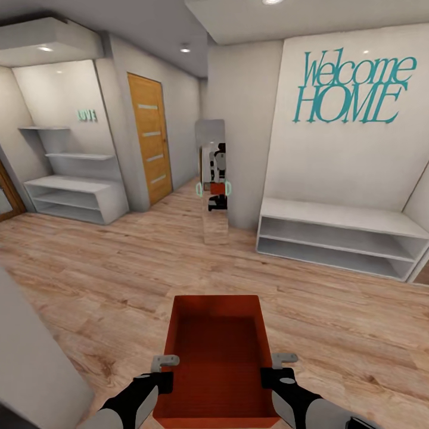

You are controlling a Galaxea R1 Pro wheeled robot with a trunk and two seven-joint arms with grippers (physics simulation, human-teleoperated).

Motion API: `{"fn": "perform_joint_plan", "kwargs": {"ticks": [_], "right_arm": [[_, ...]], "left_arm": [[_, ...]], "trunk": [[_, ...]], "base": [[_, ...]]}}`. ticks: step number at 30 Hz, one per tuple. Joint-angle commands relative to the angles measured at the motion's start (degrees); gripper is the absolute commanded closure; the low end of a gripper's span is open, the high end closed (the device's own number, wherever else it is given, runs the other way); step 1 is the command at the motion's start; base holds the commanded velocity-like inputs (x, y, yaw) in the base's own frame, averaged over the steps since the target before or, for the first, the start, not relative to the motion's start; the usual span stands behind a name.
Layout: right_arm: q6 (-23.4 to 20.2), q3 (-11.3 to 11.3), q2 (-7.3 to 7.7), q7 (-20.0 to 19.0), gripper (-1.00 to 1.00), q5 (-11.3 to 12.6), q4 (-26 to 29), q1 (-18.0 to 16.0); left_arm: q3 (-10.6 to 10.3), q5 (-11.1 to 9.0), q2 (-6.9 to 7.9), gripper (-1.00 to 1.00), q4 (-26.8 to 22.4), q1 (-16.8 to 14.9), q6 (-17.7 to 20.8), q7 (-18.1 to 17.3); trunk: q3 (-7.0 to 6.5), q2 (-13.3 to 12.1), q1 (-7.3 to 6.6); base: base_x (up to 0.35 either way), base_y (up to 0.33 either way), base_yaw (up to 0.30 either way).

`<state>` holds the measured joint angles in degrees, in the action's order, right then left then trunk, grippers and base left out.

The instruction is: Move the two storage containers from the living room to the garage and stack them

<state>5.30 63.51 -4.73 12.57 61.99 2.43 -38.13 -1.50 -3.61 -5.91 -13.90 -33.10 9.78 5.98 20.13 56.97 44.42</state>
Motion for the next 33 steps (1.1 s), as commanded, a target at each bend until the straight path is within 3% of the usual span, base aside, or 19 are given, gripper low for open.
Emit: {"fn": "perform_joint_plan", "kwargs": {"ticks": [1, 8, 27, 33], "right_arm": [[0.12, 1.35, 0.6, 0.21, 1.0, 0.59, -0.5, -0.02], [0.06, 1.37, 0.59, 0.2, 1.0, 0.57, -0.5, -0.02], [0.14, 1.35, 0.69, 0.18, 1.0, 0.59, -0.5, -0.02], [0.14, 1.35, 0.69, 0.18, 1.0, 0.59, -0.5, -0.02]], "left_arm": [[-0.96, -1.22, 0.04, 1.0, -0.16, -0.03, 0.33, 0.52], [-0.96, -1.22, 0.03, 1.0, -0.16, -0.04, 0.33, 0.5], [-0.96, -1.22, 0.02, 1.0, -0.16, -0.04, 0.33, 0.52], [-0.96, -1.22, 0.03, 1.0, -0.16, -0.04, 0.33, 0.52]], "trunk": [[0.06, 0.04, 0.04], [0.06, 0.04, 0.04], [0.06, 0.04, 0.04], [0.06, 0.04, 0.04]], "base": [[0.323, 0.0, 0.0], [0.323, 0.0, 0.01], [0.323, 0.0, 0.252], [0.323, 0.0, 0.062]]}}
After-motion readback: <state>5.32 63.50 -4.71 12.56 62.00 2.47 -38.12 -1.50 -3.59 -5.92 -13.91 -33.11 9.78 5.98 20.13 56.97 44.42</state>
